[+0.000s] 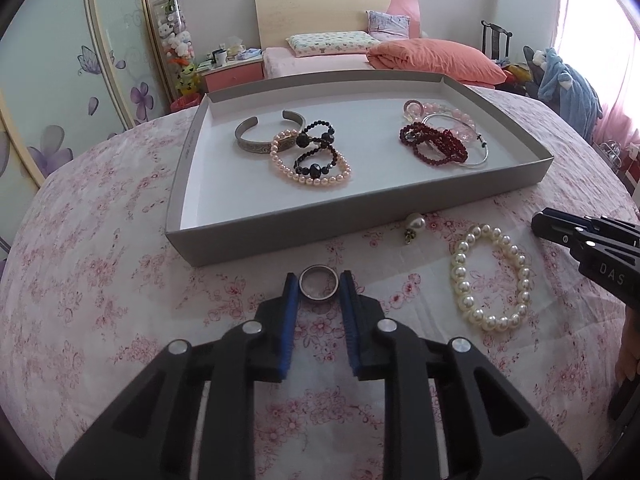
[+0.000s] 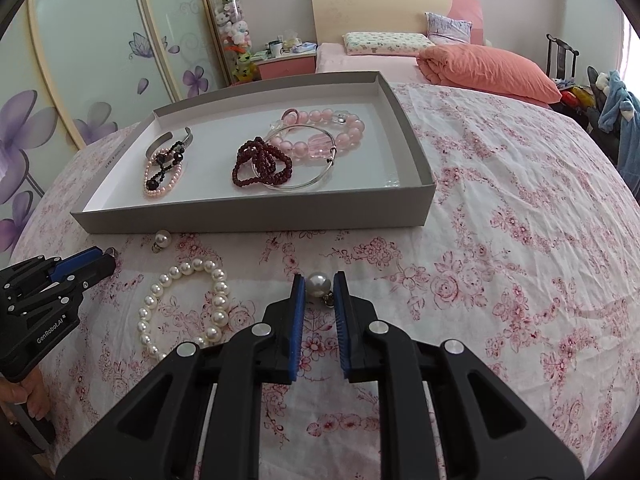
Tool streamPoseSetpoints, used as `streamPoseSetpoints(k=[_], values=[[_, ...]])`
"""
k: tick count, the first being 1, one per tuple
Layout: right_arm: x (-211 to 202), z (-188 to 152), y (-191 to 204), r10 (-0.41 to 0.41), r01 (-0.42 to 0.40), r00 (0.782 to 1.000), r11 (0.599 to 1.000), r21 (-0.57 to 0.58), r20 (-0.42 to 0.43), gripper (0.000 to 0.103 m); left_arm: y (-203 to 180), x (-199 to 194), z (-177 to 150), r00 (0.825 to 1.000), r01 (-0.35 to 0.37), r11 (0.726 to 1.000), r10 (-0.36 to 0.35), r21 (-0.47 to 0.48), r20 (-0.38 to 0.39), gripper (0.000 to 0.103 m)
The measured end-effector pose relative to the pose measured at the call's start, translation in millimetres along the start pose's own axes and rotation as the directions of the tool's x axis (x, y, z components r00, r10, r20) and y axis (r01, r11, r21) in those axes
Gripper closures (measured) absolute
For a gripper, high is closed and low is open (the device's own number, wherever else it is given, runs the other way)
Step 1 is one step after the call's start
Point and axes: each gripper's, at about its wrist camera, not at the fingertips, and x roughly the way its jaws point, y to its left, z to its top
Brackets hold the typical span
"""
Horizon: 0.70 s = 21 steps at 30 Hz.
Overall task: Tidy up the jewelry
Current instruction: 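Lift the silver ring and pearl earring toward the gray tray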
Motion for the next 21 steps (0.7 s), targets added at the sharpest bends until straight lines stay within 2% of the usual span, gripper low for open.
streamPoseSetpoints(k=[10, 21], values=[[0.9, -0.2, 0.9, 0.003, -0.003, 1.0, 1.0, 0.001, -0.001, 0.087, 3.2, 4.6, 5.2, 1.0, 0.01, 1.0, -0.01, -0.019, -0.002, 0.073], [1.2, 0.0, 0.6, 0.002, -0.002, 1.0, 1.0, 0.001, -0.001, 0.087, 3.5, 5.5, 5.6, 1.0, 0.01, 1.0, -0.01, -0.019, -0.003, 0.073]])
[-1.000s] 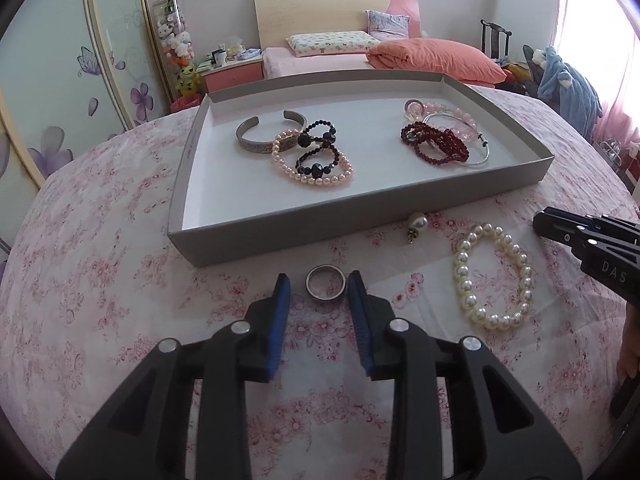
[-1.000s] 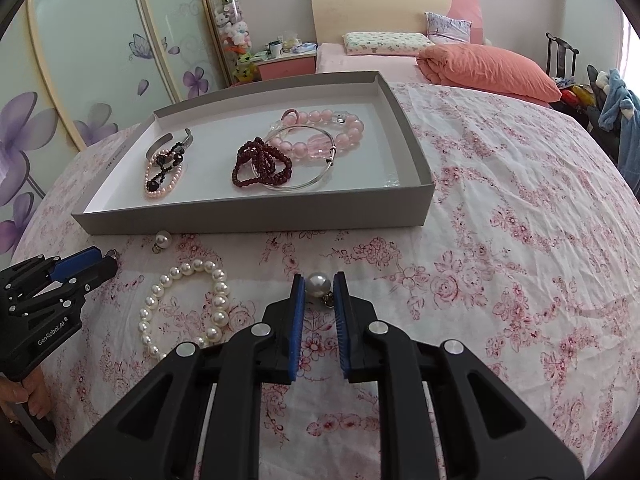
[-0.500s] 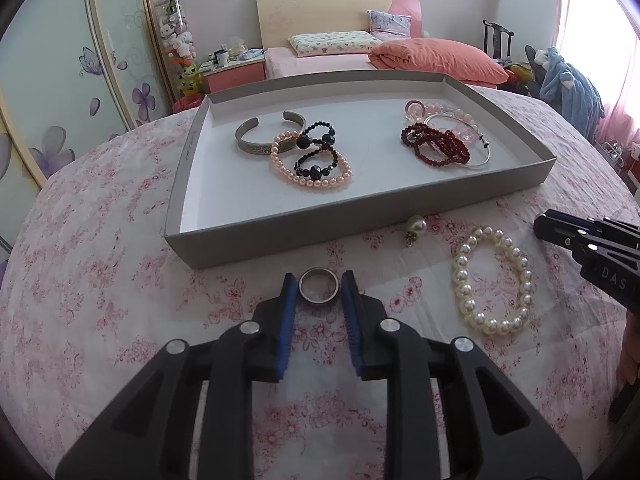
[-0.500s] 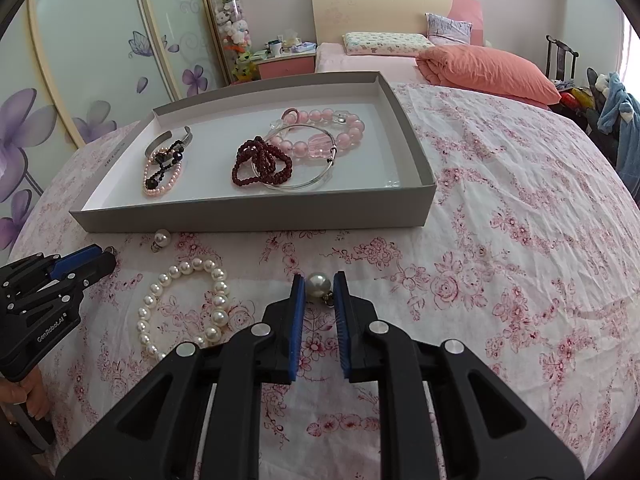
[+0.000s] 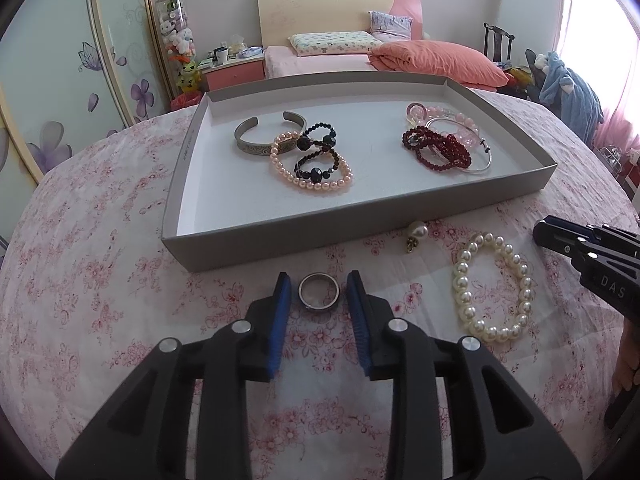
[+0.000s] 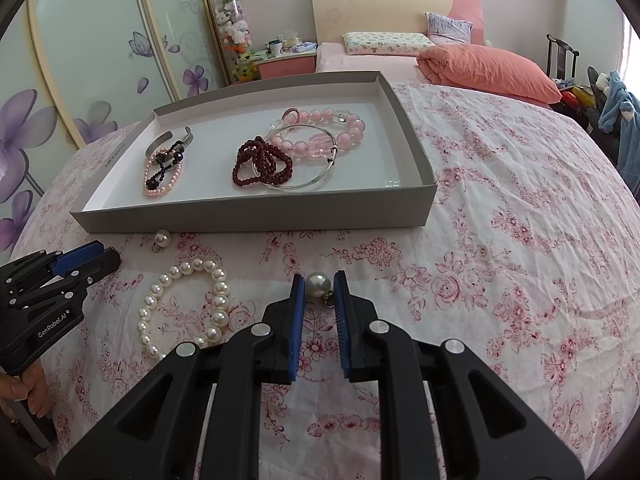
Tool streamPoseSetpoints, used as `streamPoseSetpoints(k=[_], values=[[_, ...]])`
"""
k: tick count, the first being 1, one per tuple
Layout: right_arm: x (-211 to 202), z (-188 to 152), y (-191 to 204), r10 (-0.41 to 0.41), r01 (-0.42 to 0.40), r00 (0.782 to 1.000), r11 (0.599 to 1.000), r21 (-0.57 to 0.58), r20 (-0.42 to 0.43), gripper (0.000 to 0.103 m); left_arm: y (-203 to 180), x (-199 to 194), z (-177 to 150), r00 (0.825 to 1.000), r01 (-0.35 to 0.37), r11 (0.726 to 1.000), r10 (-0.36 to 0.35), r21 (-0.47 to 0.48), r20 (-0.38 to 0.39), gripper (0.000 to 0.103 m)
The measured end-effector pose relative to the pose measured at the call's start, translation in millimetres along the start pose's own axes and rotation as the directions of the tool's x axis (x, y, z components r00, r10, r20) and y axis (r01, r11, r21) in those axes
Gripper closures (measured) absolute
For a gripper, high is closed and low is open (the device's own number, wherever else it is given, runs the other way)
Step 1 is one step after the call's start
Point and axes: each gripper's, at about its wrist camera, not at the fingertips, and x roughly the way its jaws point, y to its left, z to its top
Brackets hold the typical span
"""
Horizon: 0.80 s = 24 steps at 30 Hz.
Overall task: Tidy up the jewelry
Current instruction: 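Lift the silver ring and pearl earring toward the gray tray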
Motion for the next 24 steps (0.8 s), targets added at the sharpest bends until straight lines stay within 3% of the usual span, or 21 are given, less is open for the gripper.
streamPoseSetpoints(k=[3, 16, 24], values=[[0.0, 0.0, 1.3, -0.01, 0.01, 1.0, 1.0, -0.007, 0.0, 0.087, 0.3, -0.8, -0.5, 1.0, 0.001, 1.0, -0.001, 0.0, 0.001, 0.081], [-18.6, -12.2, 3.0, 0.034, -0.034, 0.999, 0.999, 0.016, 0.001, 0.088, 18.6, -24.0, -25.5, 1.0, 0.023, 0.998, -0.024, -0.062, -0.008, 0.081], [-46.0, -8.3, 15.2, 0.033, -0.032, 0.992, 0.999, -0.007, 0.126, 0.088, 18.9, -57.5, -23.4, 0.994, 0.024, 0.995, -0.013, -0.095, 0.11, 0.081]])
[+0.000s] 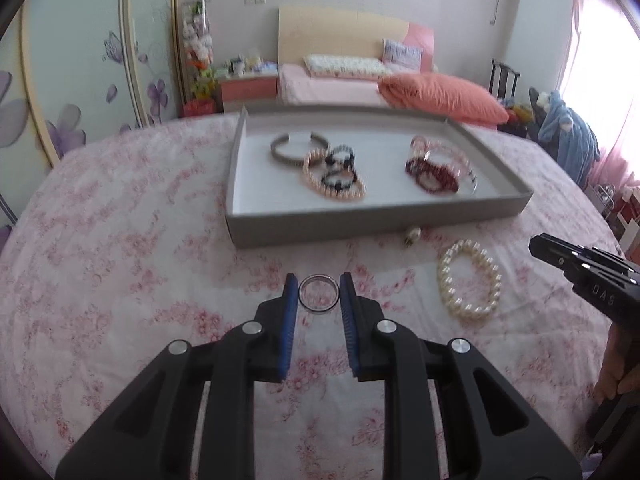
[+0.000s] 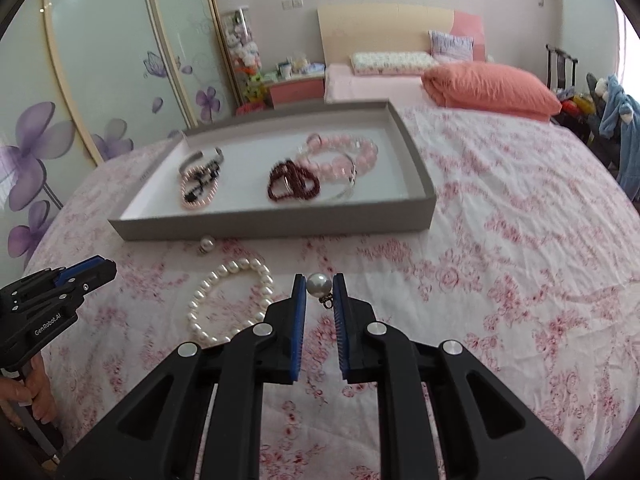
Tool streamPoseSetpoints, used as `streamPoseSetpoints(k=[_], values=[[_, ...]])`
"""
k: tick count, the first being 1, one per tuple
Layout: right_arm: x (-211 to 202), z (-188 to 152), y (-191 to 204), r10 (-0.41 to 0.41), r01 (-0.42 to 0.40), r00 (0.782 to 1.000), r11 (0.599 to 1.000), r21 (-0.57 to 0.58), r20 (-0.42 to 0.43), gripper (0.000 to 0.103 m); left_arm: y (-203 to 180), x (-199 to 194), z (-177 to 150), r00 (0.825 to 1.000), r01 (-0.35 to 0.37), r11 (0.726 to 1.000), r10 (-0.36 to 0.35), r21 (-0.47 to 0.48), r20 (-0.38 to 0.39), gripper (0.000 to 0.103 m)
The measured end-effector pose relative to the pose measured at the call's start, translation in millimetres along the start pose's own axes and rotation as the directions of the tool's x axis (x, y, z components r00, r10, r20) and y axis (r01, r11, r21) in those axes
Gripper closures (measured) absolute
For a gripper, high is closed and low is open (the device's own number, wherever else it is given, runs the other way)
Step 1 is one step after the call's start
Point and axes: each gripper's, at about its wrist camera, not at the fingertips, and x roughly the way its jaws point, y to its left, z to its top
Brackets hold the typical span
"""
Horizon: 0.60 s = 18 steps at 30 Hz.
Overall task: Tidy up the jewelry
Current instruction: 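Lift the silver ring and pearl earring toward the gray tray, then lower the ring and earring into the tray and open both grippers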
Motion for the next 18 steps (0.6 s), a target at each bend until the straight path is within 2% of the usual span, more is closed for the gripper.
streamPoseSetpoints(k=[4, 8, 14, 18], values=[[-15.5, 5.4, 9.9, -0.012, 0.015, 0.995, 1.0, -0.028, 0.097, 0.088, -6.7, -19.5, 4.6, 0.995, -0.016, 1.0, 0.016, -0.002, 0.096, 0.081], [-32.4, 10.1, 19.3, -0.017, 0.03, 0.979, 0.998, -0.06, 0.203, 0.088, -12.3, -37.7, 9.8, 0.981, -0.035, 0.999, 0.035, -0.001, 0.191, 0.081], [-56.0, 14.6, 30.0, -0.014, 0.045, 0.94, 0.996, -0.082, 0.34, 0.088, -16.8, -55.4, 16.8, 0.959, -0.046, 0.999, 0.045, -0.005, 0.281, 0.081], [-67.6, 18.4, 34.9, -0.022, 0.062, 0.913, 0.994, -0.086, 0.407, 0.088, -19.8, -59.9, 21.0, 0.949, -0.042, 0.999, 0.042, -0.009, 0.312, 0.081]])
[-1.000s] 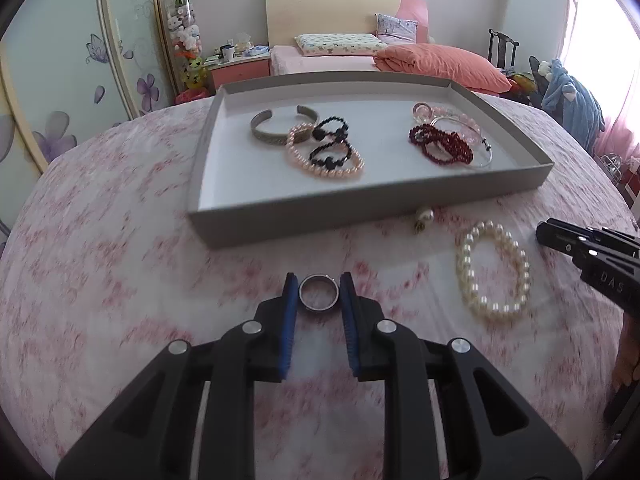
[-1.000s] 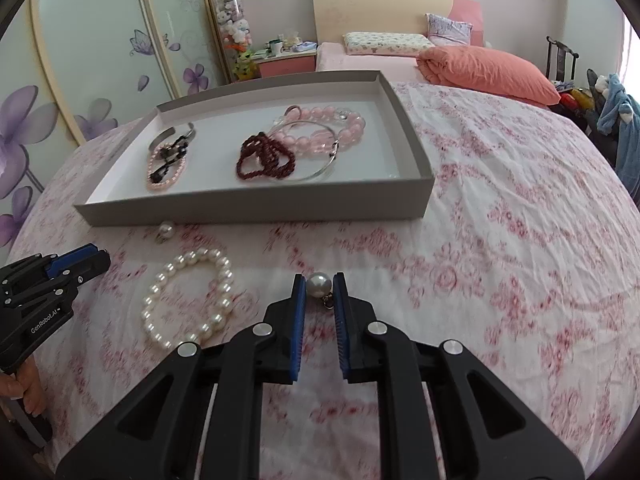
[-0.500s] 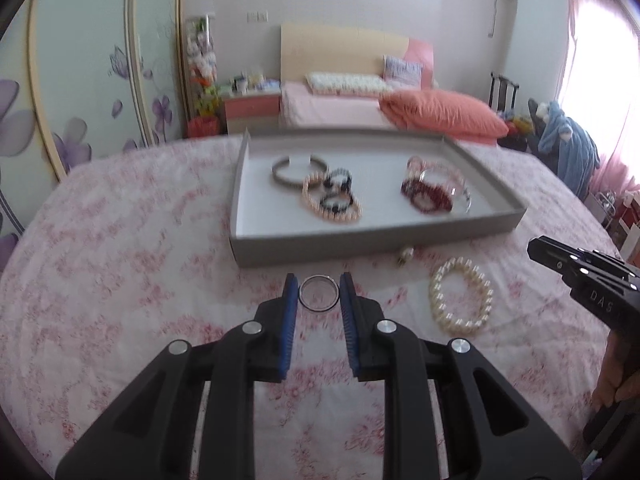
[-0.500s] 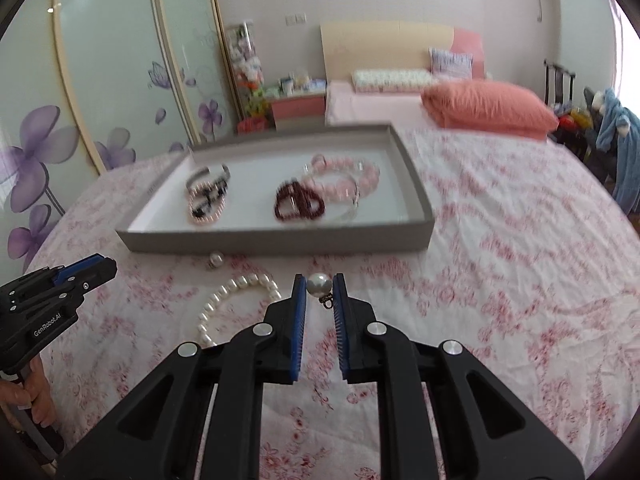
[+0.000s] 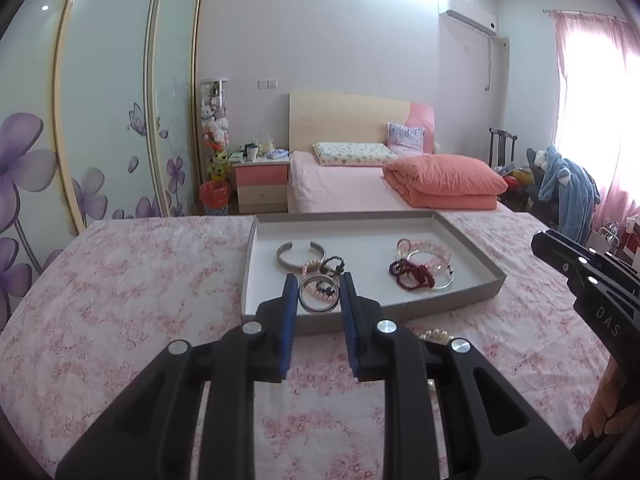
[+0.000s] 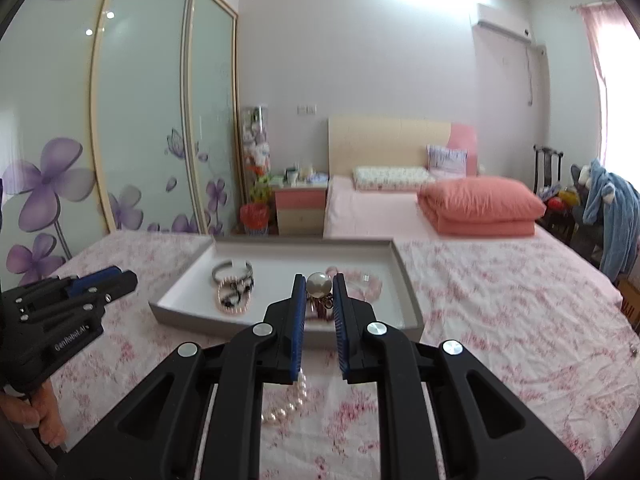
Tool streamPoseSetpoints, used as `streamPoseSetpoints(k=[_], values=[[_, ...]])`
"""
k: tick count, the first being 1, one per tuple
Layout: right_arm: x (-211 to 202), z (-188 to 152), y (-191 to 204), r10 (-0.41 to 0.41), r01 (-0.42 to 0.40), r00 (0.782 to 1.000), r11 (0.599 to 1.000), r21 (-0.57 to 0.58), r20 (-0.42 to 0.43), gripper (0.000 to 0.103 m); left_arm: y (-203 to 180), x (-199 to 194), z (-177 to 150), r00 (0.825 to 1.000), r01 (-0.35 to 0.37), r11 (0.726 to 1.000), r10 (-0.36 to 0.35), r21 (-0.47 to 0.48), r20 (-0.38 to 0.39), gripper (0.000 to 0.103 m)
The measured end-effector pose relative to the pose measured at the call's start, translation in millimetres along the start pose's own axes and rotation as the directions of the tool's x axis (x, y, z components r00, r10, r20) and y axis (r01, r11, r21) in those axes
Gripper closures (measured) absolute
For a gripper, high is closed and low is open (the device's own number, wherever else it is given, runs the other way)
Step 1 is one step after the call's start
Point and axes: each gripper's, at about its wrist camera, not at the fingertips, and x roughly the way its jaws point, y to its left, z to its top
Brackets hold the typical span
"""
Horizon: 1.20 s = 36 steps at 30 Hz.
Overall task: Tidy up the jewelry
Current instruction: 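Lower the ring and earring into the tray and open both grippers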
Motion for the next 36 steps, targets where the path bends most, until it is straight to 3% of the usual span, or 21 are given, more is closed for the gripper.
streamPoseSetpoints(k=[5, 16, 24, 36], values=[[-3.0, 7.2, 0.4, -0.011, 0.011, 0.999, 1.0, -0.001, 0.045, 0.088, -3.5, -3.0, 5.1, 0.999, -0.003, 1.0, 0.003, 0.005, 0.032, 0.081], [17.1, 21.8, -2.4, -0.014, 0.014, 0.998, 1.0, 0.008, 0.054, 0.088, -7.1, 11.0, 21.1, 0.998, -0.022, 1.0, 0.021, 0.02, 0.053, 0.081], [55.7, 28.2, -6.6, -0.009, 0.008, 1.0, 0.999, 0.033, 0.012, 0.088, -3.8, 41.3, 31.2, 0.998, -0.042, 0.999, 0.041, 0.02, 0.038, 0.081], [123.6, 17.4, -8.3, 0.019, -0.013, 0.992, 0.999, 0.049, -0.126, 0.088, 1.8, 108.5, 29.7, 0.997, -0.028, 0.999, 0.029, 0.019, -0.067, 0.081]])
